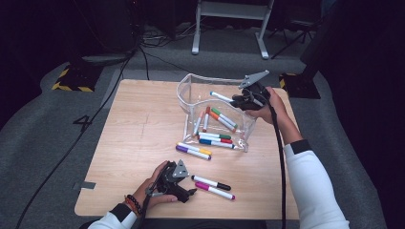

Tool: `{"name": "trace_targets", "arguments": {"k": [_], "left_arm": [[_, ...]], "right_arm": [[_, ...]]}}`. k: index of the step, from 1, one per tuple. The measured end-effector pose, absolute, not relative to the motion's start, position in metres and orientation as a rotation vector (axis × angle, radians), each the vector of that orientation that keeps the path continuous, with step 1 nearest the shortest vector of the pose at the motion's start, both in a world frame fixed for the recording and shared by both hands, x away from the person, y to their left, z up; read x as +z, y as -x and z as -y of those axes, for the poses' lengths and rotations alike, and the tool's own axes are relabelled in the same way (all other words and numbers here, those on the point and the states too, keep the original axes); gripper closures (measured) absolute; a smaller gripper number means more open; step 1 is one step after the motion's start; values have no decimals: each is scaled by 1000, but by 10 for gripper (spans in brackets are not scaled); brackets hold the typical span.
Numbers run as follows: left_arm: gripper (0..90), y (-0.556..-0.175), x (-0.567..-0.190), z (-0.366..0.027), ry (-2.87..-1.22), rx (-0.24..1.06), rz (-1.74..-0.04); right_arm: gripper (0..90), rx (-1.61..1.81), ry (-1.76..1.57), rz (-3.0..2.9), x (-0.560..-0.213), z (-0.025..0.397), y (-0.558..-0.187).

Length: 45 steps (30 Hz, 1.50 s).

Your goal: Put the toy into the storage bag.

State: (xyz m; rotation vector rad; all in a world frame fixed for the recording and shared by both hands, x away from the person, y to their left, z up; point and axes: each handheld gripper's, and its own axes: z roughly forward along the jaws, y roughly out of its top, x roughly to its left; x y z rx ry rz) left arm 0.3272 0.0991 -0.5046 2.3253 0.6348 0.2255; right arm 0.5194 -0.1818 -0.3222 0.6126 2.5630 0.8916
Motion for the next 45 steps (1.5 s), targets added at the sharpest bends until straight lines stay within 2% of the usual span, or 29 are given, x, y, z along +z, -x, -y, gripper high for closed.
{"name": "trace_targets", "arguments": {"k": [12,17,20,25,28,32,33,41,42,45], "left_arm": [[73,-327,-505,-99,-2325,226,-635],[73,-327,-505,-99,-2325,225,-635],[73,-327,-505,-99,-2325,225,-635],[73,-327,-505,-99,-2325,226,-635],[73,-327,-505,-99,-2325,225,-634],[73,-327,-505,-99,-2325,226,-635],[73,-327,-504,-99,-2327,225,-635],[73,-327,-504,-100,-2325,223,-636],[73,-327,-504,-100,-2325,223,-636],[73,-327,-505,-100,-2325,224,-637]], "right_arm": [[734,849,-613,-2713,-329,176,-523],[588,883,-658,-2655,-328,182,-523],[578,903,-683,-2617,-325,186,-520],[548,1071,-646,-2509,-308,200,-499],[472,1141,-611,-2459,-294,211,-475],[452,1216,-581,-2428,-290,221,-455],[439,1248,-556,-2417,-291,229,-438],[423,1263,-510,-2444,-328,244,-395],[423,1237,-513,-2465,-347,247,-384],[424,1246,-524,-2490,-363,249,-377]]}}
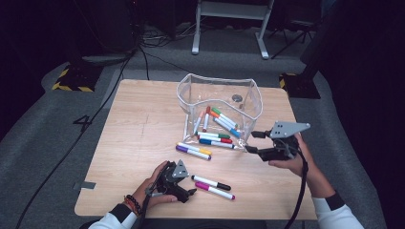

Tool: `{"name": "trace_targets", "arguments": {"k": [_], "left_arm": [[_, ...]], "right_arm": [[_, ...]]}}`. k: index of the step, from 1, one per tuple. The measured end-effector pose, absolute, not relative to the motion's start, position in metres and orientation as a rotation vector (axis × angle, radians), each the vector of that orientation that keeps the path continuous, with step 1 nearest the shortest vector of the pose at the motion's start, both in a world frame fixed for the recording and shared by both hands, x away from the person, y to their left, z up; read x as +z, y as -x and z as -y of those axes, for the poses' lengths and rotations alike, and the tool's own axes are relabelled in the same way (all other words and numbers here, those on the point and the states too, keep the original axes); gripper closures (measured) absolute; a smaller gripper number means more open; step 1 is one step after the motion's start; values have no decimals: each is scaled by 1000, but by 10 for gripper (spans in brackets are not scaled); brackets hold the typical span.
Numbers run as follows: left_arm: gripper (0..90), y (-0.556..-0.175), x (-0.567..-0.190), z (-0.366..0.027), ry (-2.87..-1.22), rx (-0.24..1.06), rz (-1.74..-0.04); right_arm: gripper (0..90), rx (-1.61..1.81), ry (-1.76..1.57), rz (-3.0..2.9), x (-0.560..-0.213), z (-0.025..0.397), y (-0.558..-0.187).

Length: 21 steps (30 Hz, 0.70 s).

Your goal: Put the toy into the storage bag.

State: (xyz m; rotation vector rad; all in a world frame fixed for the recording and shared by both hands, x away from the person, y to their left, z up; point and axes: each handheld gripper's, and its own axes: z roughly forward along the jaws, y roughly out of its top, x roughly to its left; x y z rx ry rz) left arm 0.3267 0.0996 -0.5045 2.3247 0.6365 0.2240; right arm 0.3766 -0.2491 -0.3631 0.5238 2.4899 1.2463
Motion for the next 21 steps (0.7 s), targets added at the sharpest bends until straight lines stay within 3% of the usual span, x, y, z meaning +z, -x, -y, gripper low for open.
{"name": "trace_targets", "arguments": {"k": [6,21], "left_arm": [[73,-327,-505,-100,-2325,223,-637],[73,-327,-505,-100,-2325,224,-637]], "right_arm": [[433,1253,-511,-2597,-415,239,-358],[446,1141,-367,-2773,-468,192,-347]]}}
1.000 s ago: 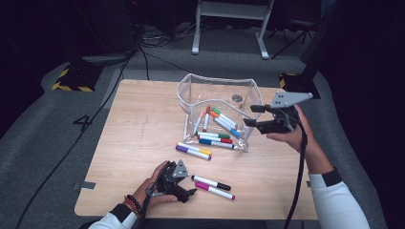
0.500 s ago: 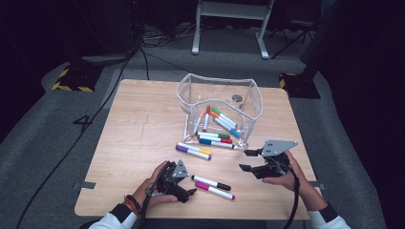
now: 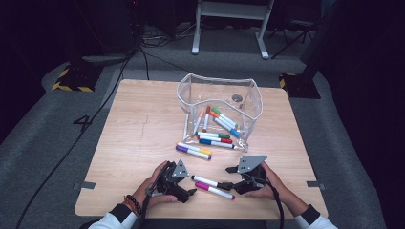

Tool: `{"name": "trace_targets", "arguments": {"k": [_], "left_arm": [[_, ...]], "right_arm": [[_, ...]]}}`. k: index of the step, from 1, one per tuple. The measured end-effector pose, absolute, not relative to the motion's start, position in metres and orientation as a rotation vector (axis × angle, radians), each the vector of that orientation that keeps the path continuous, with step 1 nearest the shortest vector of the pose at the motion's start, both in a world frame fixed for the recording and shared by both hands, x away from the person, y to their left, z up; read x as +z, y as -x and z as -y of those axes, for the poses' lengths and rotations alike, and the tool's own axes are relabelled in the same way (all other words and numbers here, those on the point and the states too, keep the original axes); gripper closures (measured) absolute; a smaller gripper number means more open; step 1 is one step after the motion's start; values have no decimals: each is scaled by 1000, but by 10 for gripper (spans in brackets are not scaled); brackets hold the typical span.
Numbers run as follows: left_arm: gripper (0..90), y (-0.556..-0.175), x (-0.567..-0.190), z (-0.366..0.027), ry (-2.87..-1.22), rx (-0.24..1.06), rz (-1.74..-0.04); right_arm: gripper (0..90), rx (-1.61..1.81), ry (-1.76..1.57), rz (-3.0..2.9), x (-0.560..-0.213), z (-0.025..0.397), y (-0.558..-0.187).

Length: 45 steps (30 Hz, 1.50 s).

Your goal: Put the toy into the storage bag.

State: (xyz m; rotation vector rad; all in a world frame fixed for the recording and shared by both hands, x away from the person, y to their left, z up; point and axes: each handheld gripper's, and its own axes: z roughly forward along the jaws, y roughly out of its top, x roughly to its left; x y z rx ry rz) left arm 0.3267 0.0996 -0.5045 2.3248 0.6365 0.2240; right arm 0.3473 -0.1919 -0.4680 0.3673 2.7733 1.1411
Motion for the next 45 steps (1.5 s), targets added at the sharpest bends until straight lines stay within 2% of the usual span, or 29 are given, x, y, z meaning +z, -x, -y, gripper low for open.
{"name": "trace_targets", "arguments": {"k": [11,12,13,16,18,25,31,45], "left_arm": [[73,-327,-505,-100,-2325,224,-637],[73,-327,-505,-100,-2325,224,-637],[73,-327,-505,-100,-2325,224,-637],[73,-327,-505,-100,-2325,224,-637],[73,-327,-505,-100,-2324,224,-637],[73,-327,-504,-100,-2325,224,-637],[73,-327,-505,-100,-2325,223,-637],[73,-327,-504,-100,-2325,223,-637]], "right_arm": [[510,1096,-350,-2821,-486,173,-354],[551,1055,-359,-2820,-490,171,-357],[551,1055,-359,-2820,-490,171,-357],[709,1079,-376,-2810,-490,175,-363],[739,1084,-365,-2808,-491,178,-365],[742,1034,-367,-2802,-487,185,-368],[742,1073,-375,-2747,-472,195,-370],[742,1195,-340,-2577,-406,217,-373]]}}
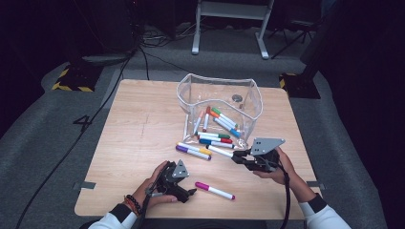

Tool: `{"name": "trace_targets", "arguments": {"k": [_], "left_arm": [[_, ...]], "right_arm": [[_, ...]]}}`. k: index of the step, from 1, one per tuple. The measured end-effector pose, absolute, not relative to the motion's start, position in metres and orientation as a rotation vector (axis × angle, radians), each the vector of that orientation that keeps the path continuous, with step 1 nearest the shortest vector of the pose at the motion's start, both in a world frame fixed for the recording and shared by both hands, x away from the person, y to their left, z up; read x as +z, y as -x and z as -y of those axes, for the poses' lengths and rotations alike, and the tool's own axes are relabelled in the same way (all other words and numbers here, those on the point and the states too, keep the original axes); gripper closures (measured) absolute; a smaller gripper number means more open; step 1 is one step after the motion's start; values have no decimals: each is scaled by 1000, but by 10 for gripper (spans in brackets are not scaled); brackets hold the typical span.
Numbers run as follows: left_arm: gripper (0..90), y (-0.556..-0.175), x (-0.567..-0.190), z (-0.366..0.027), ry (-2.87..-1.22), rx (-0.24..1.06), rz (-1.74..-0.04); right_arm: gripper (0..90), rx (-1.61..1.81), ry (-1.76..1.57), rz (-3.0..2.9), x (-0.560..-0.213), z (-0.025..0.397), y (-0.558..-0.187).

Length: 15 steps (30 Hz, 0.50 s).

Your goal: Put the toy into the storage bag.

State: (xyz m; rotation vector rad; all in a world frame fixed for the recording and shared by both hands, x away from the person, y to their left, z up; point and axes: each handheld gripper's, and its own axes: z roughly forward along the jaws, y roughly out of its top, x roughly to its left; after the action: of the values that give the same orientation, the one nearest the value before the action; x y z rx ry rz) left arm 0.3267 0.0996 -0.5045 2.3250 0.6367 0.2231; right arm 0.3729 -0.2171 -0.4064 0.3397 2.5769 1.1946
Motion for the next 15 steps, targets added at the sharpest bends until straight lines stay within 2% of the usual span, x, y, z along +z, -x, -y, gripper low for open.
{"name": "trace_targets", "arguments": {"k": [7,15], "left_arm": [[73,-327,-504,-100,-2325,223,-636],[73,-327,-504,-100,-2326,223,-636]], "right_arm": [[742,1214,-307,-2482,-358,223,-379],[742,1213,-302,-2419,-322,221,-392]]}}
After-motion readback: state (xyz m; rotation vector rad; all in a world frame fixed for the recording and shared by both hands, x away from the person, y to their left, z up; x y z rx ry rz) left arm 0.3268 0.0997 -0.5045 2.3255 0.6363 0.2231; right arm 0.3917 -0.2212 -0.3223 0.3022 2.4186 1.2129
